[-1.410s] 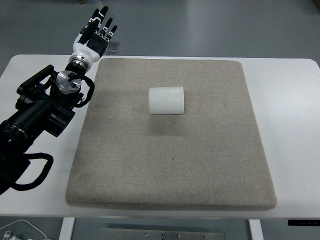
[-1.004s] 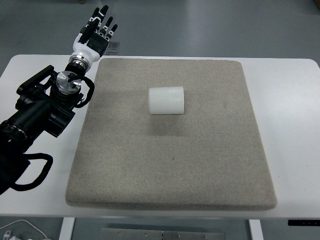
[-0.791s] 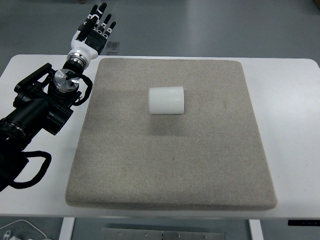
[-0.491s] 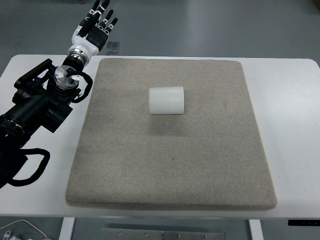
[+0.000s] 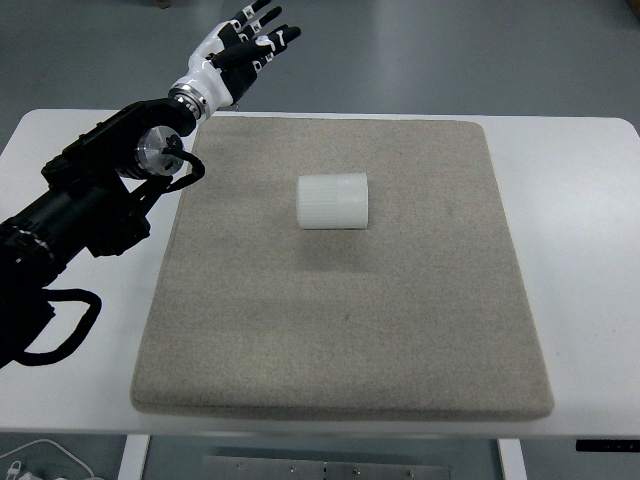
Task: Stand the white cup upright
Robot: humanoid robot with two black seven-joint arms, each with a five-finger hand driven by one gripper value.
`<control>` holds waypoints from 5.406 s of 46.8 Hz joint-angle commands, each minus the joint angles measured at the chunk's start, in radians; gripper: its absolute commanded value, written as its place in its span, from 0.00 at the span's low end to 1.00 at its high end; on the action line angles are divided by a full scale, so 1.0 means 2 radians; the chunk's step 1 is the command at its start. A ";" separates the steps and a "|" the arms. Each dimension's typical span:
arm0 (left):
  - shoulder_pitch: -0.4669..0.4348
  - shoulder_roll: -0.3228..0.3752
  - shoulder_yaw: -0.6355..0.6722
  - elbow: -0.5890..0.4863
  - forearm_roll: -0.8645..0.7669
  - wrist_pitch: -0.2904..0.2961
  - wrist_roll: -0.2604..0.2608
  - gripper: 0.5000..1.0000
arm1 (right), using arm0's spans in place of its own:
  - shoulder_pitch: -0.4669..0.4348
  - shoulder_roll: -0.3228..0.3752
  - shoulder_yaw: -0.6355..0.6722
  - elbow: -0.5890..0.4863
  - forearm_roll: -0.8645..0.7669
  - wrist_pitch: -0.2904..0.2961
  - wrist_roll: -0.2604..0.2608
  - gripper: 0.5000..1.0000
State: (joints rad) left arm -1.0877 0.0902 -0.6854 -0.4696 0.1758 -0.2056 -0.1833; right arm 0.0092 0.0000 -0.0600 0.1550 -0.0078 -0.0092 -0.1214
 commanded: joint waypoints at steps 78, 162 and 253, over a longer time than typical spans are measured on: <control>-0.095 0.088 0.231 -0.263 0.417 -0.059 0.194 0.93 | 0.000 0.000 0.000 0.000 0.000 0.000 -0.001 0.86; -0.091 0.039 0.281 -0.211 0.425 -0.046 0.198 0.38 | 0.000 0.000 0.000 0.000 0.000 0.000 0.000 0.86; 0.092 0.065 -0.002 -0.155 0.164 -0.094 -0.079 0.00 | 0.000 0.000 0.000 0.000 0.000 0.000 0.000 0.86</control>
State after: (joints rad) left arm -0.9160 0.2219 -0.6881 -0.7807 0.5023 -0.3942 -0.2857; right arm 0.0092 0.0000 -0.0600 0.1545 -0.0075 -0.0092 -0.1214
